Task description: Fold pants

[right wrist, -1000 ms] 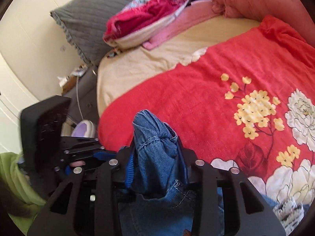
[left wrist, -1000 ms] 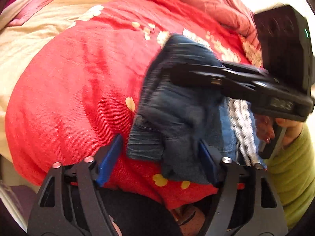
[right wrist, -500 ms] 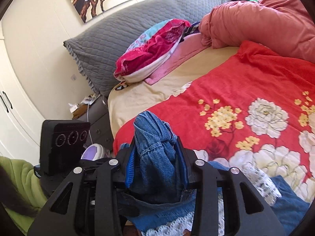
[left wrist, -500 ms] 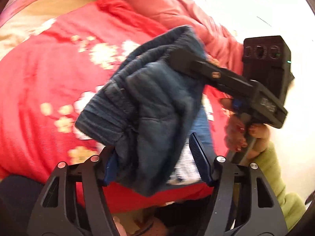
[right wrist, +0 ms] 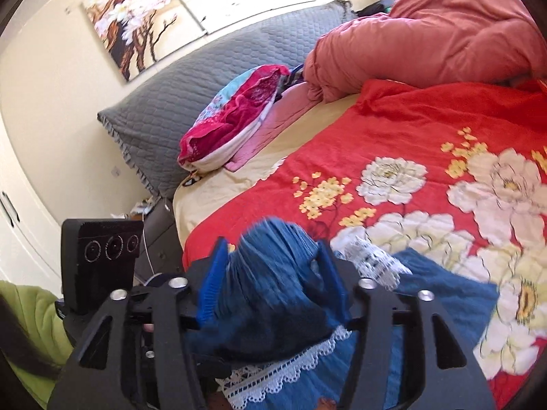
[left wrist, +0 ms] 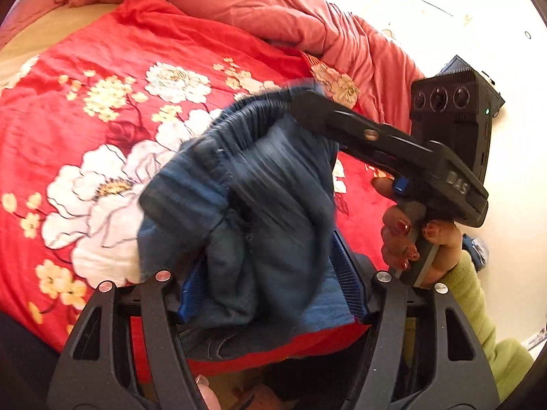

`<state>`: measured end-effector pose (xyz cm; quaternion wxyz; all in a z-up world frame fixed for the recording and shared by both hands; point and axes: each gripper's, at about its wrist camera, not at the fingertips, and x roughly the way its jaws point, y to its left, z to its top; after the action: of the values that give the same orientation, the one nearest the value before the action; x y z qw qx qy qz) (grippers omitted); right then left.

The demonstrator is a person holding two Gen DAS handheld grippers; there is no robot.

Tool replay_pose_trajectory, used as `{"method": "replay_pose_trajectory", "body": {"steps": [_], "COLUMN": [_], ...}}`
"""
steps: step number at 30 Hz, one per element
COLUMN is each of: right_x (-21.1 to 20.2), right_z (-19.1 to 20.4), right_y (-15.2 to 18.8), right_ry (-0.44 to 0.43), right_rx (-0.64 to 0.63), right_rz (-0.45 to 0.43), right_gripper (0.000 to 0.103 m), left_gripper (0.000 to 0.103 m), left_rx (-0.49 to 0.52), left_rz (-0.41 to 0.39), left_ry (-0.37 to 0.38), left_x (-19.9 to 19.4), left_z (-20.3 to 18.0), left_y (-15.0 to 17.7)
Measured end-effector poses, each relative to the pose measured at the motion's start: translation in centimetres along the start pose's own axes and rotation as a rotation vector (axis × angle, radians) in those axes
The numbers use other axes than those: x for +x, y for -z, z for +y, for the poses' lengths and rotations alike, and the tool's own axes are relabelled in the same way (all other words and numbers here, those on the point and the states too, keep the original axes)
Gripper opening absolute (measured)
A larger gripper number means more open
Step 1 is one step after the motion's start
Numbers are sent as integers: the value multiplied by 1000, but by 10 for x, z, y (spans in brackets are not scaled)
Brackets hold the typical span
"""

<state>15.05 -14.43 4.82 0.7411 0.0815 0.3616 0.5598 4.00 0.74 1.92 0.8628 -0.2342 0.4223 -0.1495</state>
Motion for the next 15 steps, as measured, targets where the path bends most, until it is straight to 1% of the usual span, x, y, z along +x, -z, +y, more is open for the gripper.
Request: {"method": "replay_pose_trajectory", "body": {"steps": [1, 3, 4, 6, 8, 10, 12, 15], "right_x": [-6, -20, -26, -37, -45, -51, -52, -47], "right_z": [-5, -15, -18, -21, -22, -21, -13, -5], "right_y": [3, 9, 12, 19, 25, 29, 32, 41], "right_ry": [10, 32, 68, 151, 203, 230, 254, 282], "right_rx": [23, 58, 67, 74, 92, 104, 84, 53], "right_rz": [-15, -51, -65, -83, -103, -111, -96, -44], "right_gripper": [68, 70, 72, 72, 73, 73, 75, 76], "left_gripper": [58, 58, 58, 58, 58, 58, 58, 58], "left_rx": [5, 31, 39, 64, 116, 160, 182, 161], "left_rz": [4, 22, 31, 67, 128, 156, 154, 116], "left_ry": [6, 21, 34, 77, 103, 85, 78, 92], "left_x": [0, 6, 8, 13, 20, 24, 20, 2], "left_z": [-2, -11, -13, -21, -32, -41, -43, -36], "left_y": [3, 6, 7, 14, 22, 31, 34, 30]}}
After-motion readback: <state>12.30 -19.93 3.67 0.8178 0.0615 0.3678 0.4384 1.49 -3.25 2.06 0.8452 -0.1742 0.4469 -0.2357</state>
